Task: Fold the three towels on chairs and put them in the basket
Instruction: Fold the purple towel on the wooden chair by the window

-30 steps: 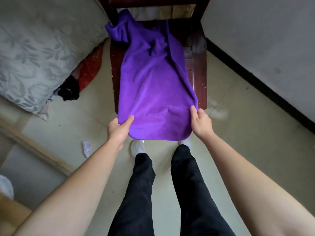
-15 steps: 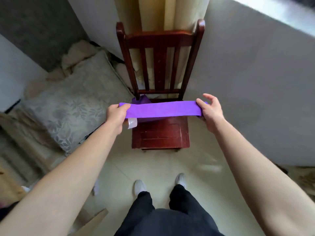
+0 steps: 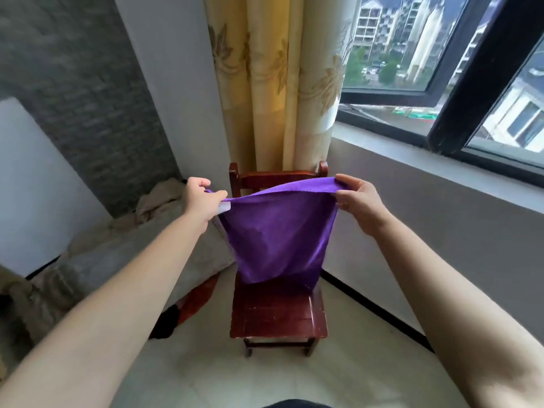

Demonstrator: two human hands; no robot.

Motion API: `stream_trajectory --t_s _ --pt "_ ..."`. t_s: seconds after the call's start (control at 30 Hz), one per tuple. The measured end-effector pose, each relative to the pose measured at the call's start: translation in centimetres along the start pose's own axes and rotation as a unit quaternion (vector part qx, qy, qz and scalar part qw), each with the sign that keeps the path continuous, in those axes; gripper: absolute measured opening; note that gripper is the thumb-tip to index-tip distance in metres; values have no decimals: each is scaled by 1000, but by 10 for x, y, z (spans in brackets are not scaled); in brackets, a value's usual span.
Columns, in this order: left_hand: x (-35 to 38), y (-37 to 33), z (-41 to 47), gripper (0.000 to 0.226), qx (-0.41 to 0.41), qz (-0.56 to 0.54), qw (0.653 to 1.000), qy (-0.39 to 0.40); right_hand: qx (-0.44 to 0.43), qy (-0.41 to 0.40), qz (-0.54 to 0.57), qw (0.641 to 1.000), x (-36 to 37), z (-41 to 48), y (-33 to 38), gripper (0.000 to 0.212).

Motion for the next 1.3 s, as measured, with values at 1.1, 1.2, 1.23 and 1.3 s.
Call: stream_trajectory --t_s 1.1,1.2,1.23,1.3 --pt "-7 -80 19 7 245 51 968 16 -19 -179 25 983 -43 38 49 26" --pt "0 -78 26 8 242 66 968 13 12 -155 72 985 -30 45 43 27" --pt "2 -77 28 9 243 70 967 16 22 -152 84 985 -28 46 41 28" --pt "7 -78 31 10 251 78 965 26 35 -152 105 982 -26 49 39 29"
Point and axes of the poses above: each hand's wrist, its own z-axis towards the middle knuckle, its own x-axis out of the palm, y = z × x, the point moved 6 cm from there along z, towards the middle knuckle, and after that the axes turned 15 degrees about -z, right-handed, at the moved point
